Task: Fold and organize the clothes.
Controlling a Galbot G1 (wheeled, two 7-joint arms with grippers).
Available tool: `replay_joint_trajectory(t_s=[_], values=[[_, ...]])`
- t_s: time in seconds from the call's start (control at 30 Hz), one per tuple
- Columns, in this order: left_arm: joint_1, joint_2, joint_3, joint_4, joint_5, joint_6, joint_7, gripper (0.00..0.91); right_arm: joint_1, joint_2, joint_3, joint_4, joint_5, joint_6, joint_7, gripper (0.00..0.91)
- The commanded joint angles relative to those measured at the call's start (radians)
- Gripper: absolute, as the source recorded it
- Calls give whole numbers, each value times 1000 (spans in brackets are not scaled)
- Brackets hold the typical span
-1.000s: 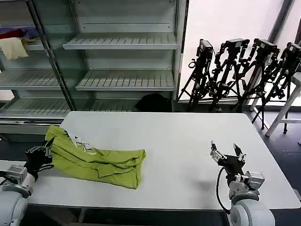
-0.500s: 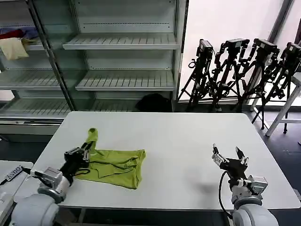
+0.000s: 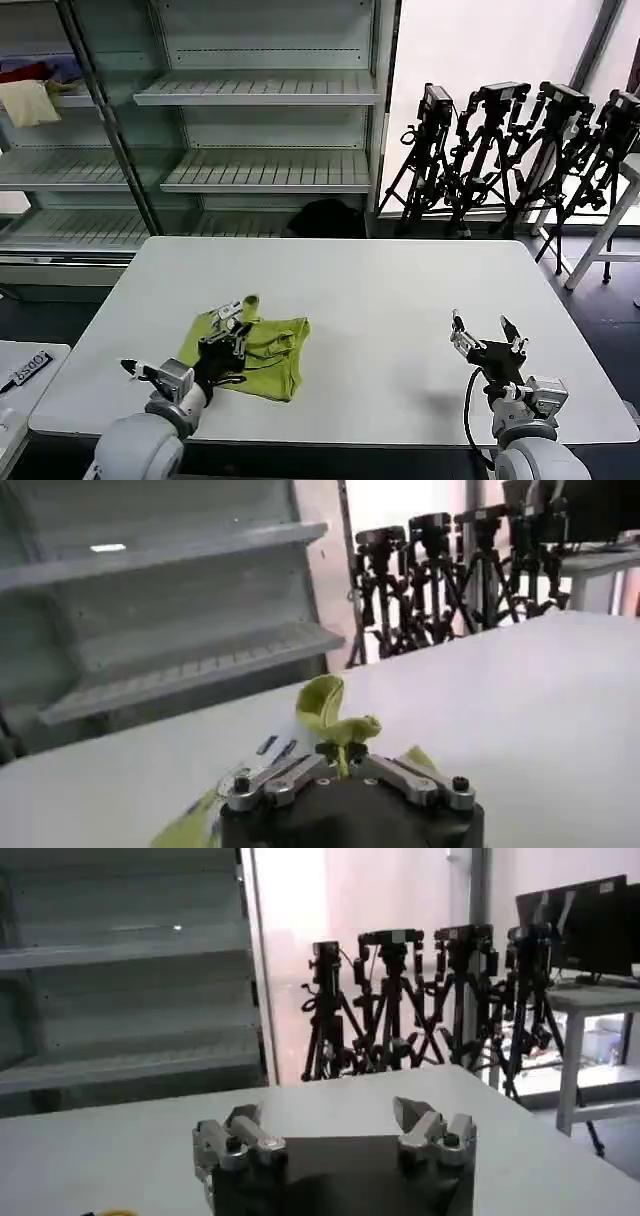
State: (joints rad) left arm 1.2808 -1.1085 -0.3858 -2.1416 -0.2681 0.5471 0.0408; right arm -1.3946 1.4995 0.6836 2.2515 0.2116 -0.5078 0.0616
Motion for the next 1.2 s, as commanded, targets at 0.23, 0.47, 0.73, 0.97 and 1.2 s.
replay_joint_trajectory(t_s=[0.23, 0.47, 0.73, 0.97, 1.2], values=[[-67, -94, 171, 122, -9, 32, -69, 10, 19, 4, -6, -17, -11, -4, 2, 907], [-50, -112, 189, 132, 17, 31, -77, 776, 44, 7, -23, -30, -25, -12, 7, 907], [-27, -119, 201, 91, 17, 31, -93, 907, 69, 15, -50, -42, -44, -16, 14, 907], [-6, -161, 226, 74, -18, 31, -121, 907, 83, 17, -65, -43, -52, -22, 24, 907], [-4, -199, 221, 76, -98, 22, -126, 907, 84, 15, -65, -44, -54, -31, 28, 907]])
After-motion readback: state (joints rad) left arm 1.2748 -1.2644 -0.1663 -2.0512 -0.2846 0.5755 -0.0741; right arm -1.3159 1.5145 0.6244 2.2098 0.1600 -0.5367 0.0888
